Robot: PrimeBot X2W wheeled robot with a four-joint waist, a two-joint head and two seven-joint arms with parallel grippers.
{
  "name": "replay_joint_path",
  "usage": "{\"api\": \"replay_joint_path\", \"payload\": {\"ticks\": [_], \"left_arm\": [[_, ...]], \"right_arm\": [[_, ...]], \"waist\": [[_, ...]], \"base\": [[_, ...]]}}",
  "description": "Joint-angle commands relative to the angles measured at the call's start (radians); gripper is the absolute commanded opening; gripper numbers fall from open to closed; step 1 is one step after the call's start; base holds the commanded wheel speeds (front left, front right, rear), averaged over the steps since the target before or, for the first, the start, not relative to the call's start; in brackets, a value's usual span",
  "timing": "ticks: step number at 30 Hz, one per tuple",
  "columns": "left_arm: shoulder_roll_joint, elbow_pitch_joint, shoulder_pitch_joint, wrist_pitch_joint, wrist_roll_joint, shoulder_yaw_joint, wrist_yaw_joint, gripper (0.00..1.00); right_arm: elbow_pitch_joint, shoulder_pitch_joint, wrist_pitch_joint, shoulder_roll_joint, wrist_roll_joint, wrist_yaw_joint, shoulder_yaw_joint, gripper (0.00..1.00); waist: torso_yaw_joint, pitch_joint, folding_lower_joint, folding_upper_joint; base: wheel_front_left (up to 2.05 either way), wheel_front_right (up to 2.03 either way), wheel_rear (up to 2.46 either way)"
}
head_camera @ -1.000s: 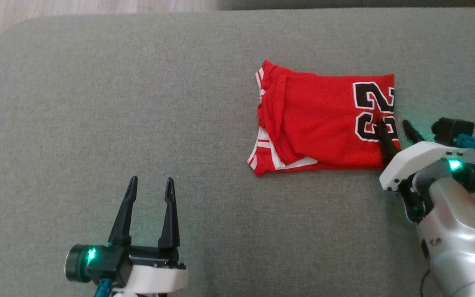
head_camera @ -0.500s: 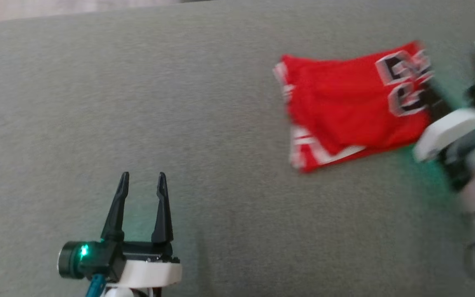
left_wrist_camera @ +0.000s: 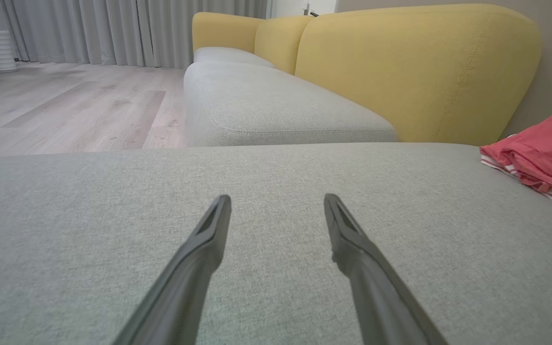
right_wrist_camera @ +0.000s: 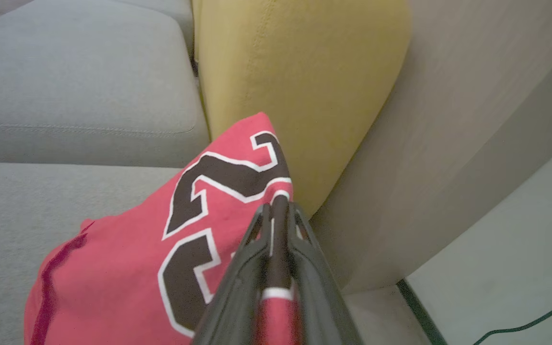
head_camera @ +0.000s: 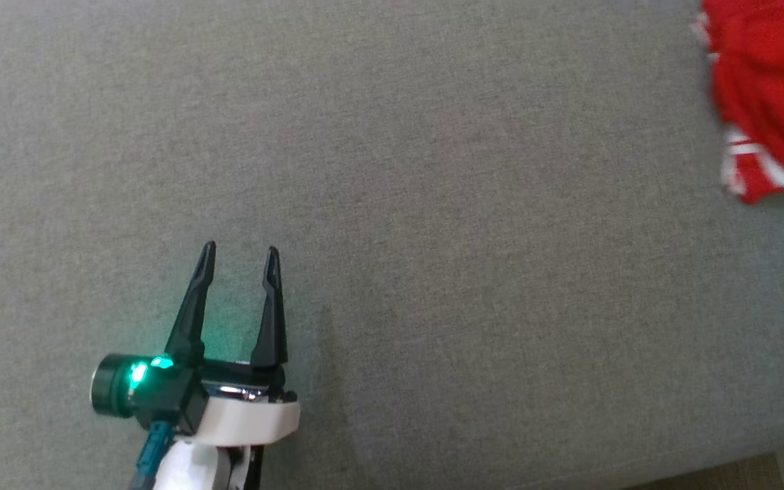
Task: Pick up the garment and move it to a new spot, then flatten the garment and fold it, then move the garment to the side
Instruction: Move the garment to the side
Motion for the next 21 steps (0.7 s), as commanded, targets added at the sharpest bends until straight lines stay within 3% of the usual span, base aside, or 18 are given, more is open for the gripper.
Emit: {"api": "replay_joint_path", "payload": {"ticks": [1, 8, 12, 17, 21], "left_arm": [[-0.003, -0.033, -0.027, -0.01, 0.009, 0.035, -0.007, 1.0], [-0.003, -0.044, -0.023, -0.01, -0.042, 0.035, 0.011, 1.0], [-0.003, -0.042, -0.002, -0.01, -0.088, 0.033, 0.013, 1.0], [-0.003, -0.03, 0.033, -0.01, -0.13, 0.039, 0.015, 1.0], [-0.003, -0.009, 0.097, -0.01, -0.128, 0.056, 0.038, 1.0]], "right_arm": [[-0.027, -0.017, -0.018, -0.052, -0.039, -0.001, -0.037, 1.0], [-0.033, 0.066, -0.028, 0.053, -0.14, -0.001, -0.131, 1.0], [-0.085, 0.178, -0.043, 0.199, -0.148, -0.001, -0.122, 1.0], [-0.189, 0.355, -0.107, 0.371, -0.091, -0.001, -0.006, 1.0], [-0.28, 0.532, -0.183, 0.467, -0.014, -0.001, 0.149, 1.0]], "waist": [[0.002, 0.007, -0.0002, 0.0], [0.034, -0.054, -0.0002, 0.0], [0.067, -0.134, -0.0002, 0.0], [0.111, -0.243, -0.0002, 0.0], [0.141, -0.351, -0.0002, 0.0]], "base": [[0.0, 0.0, 0.0], [0.0, 0.0, 0.0], [0.0, 0.0, 0.0], [0.0, 0.0, 0.0], [0.0, 0.0, 0.0]]}}
